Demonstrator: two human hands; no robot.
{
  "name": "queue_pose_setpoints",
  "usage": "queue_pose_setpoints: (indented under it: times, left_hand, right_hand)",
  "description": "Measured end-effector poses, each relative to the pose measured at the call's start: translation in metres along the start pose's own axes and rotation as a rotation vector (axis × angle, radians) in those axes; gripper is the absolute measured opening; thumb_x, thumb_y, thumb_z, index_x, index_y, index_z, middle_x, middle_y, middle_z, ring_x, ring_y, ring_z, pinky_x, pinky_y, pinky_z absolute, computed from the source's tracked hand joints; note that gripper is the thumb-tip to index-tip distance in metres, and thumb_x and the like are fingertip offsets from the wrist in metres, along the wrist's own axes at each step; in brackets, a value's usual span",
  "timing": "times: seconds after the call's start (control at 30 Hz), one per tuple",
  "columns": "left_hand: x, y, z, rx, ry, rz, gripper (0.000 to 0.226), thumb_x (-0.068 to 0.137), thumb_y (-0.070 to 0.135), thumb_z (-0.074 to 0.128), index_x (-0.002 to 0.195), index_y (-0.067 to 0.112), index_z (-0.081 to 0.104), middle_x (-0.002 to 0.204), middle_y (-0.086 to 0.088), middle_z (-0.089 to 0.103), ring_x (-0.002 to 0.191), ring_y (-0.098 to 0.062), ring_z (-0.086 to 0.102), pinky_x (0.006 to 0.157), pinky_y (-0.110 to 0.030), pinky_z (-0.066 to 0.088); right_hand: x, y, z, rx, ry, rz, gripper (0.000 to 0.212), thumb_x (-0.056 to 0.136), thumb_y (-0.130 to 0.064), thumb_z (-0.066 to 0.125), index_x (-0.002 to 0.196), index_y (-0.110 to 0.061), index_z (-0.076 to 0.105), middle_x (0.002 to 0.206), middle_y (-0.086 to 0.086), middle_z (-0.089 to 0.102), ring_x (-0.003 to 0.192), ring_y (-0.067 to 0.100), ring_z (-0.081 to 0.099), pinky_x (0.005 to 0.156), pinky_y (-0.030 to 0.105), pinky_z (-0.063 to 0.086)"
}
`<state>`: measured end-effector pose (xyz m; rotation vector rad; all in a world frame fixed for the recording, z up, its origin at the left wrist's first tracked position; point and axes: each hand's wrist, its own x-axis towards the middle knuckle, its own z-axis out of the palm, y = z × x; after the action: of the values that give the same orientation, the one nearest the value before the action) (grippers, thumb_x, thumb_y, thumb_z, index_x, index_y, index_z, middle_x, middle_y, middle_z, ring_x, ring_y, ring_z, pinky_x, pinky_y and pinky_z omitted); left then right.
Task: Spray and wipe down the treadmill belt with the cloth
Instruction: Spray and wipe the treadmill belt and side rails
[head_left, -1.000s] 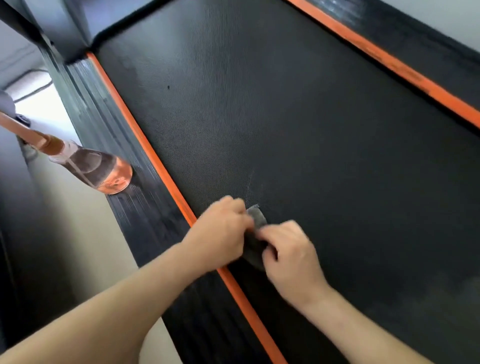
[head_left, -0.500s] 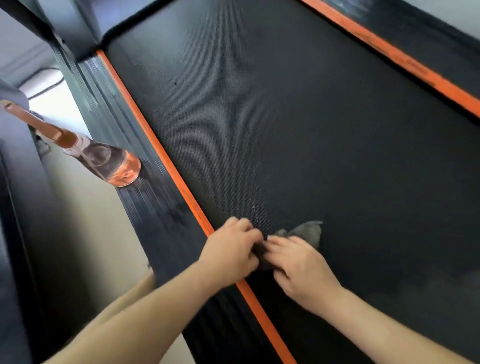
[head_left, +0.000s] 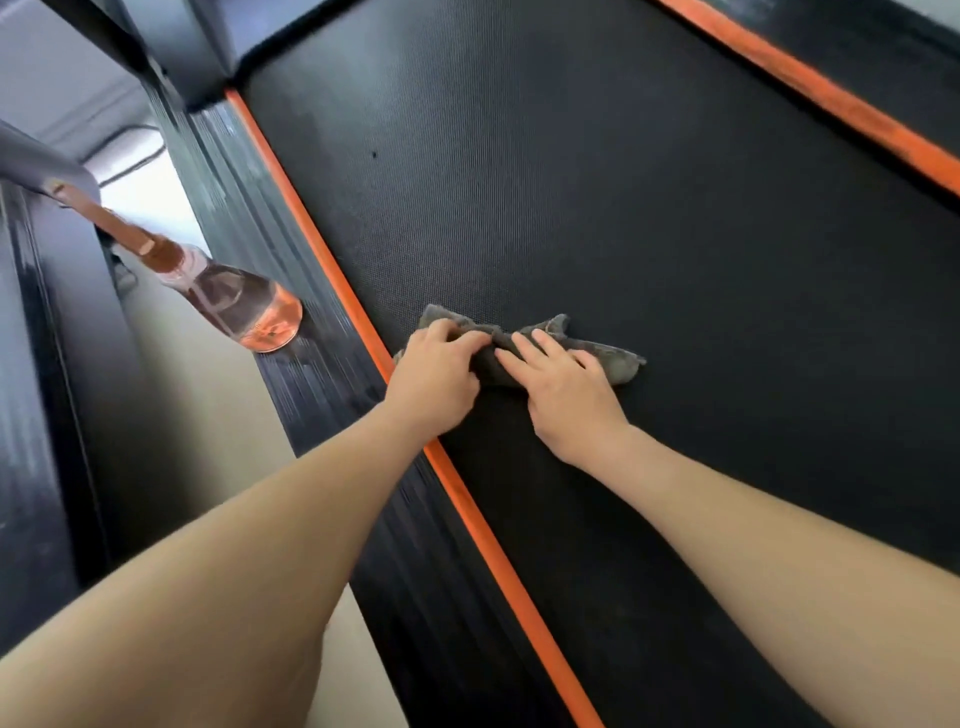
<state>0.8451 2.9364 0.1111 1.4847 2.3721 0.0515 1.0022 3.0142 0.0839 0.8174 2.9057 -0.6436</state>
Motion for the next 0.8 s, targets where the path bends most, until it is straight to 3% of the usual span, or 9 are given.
queue_pose_setpoints:
  times: [0.17,0.27,0.37,0.47,0.53,0.57,0.67,0.73,0.8]
  left_hand:
    - [-0.048,0.014,0.014,0.058,-0.110,0.295,0.036,0.076,0.028,0.046,0.098,0.023,0.074,0.107,-0.003,0.065,0.103,-0.030,0.056,0.090,-0.043,0.050]
    - [-0.095,0.029,0.029,0.071,-0.284,0.475,0.035,0.070,0.037,0.043,0.083,0.026,0.073,0.091,0.003,0.065,0.091,-0.024,0.056,0.077,-0.037,0.053]
    - [-0.120,0.049,0.036,0.058,-0.407,0.591,0.016,0.071,0.025,0.059,0.079,0.021,0.071,0.081,-0.001,0.062,0.081,-0.025,0.050,0.073,-0.039,0.051]
    - [-0.103,0.056,0.023,0.032,-0.127,0.510,0.028,0.070,0.026,0.046,0.079,0.018,0.071,0.080,-0.004,0.060,0.076,-0.028,0.051,0.067,-0.039,0.052]
    - [-0.082,0.051,0.003,0.049,0.148,0.350,0.042,0.070,0.027,0.039,0.090,0.017,0.075,0.089,-0.006,0.063,0.081,-0.031,0.055,0.072,-0.040,0.054]
    - [-0.074,0.047,-0.006,0.067,0.183,0.256,0.047,0.072,0.026,0.040,0.103,0.017,0.074,0.099,-0.008,0.064,0.090,-0.034,0.055,0.079,-0.042,0.054]
    - [-0.067,0.035,-0.011,0.195,-0.101,0.042,0.061,0.083,0.023,0.051,0.144,0.022,0.046,0.143,-0.011,0.047,0.130,-0.034,0.042,0.106,-0.045,0.041]
    - [-0.077,0.034,0.001,0.250,-0.262,0.005,0.065,0.088,0.027,0.054,0.150,0.023,0.035,0.153,-0.012,0.034,0.138,-0.031,0.035,0.112,-0.041,0.034]
    - [-0.086,0.037,0.012,0.234,-0.262,0.004,0.054,0.088,0.027,0.056,0.141,0.023,0.045,0.141,-0.011,0.043,0.128,-0.030,0.043,0.101,-0.040,0.042]
  right_hand:
    - [-0.083,-0.012,0.022,0.161,0.149,-0.149,0.040,0.081,-0.009,0.050,0.113,-0.016,0.073,0.124,0.001,0.069,0.124,0.023,0.060,0.089,0.041,0.055]
    - [-0.138,-0.015,0.024,0.275,0.123,-0.203,0.036,0.073,-0.019,0.045,0.087,-0.024,0.078,0.099,-0.013,0.074,0.110,0.012,0.066,0.079,0.035,0.057]
    - [-0.152,-0.011,0.018,0.327,0.128,-0.198,0.032,0.071,-0.021,0.044,0.071,-0.027,0.075,0.077,-0.016,0.072,0.093,0.008,0.070,0.075,0.035,0.056]
    - [-0.128,-0.002,-0.001,0.308,0.293,-0.090,0.035,0.076,-0.018,0.043,0.083,-0.023,0.077,0.090,-0.011,0.074,0.104,0.013,0.069,0.088,0.035,0.045]
    - [-0.106,-0.002,-0.019,0.258,0.302,-0.009,0.042,0.081,-0.012,0.044,0.110,-0.019,0.075,0.120,-0.002,0.071,0.126,0.020,0.058,0.097,0.045,0.044]
    - [-0.097,-0.005,-0.024,0.207,0.203,0.015,0.049,0.085,-0.008,0.046,0.128,-0.021,0.066,0.139,0.001,0.060,0.138,0.022,0.046,0.105,0.051,0.040]
    - [-0.082,-0.011,-0.016,0.026,-0.138,0.007,0.070,0.097,-0.009,0.045,0.157,-0.033,0.020,0.167,0.001,0.007,0.154,0.021,0.003,0.120,0.053,0.011]
    - [-0.084,-0.011,-0.012,-0.034,-0.179,-0.018,0.066,0.091,-0.011,0.060,0.151,-0.030,0.039,0.164,0.004,0.022,0.152,0.024,0.019,0.117,0.055,0.023]
    - [-0.086,-0.009,-0.014,-0.021,-0.082,-0.065,0.046,0.067,-0.012,0.083,0.110,-0.025,0.075,0.130,0.004,0.066,0.124,0.026,0.060,0.092,0.051,0.051]
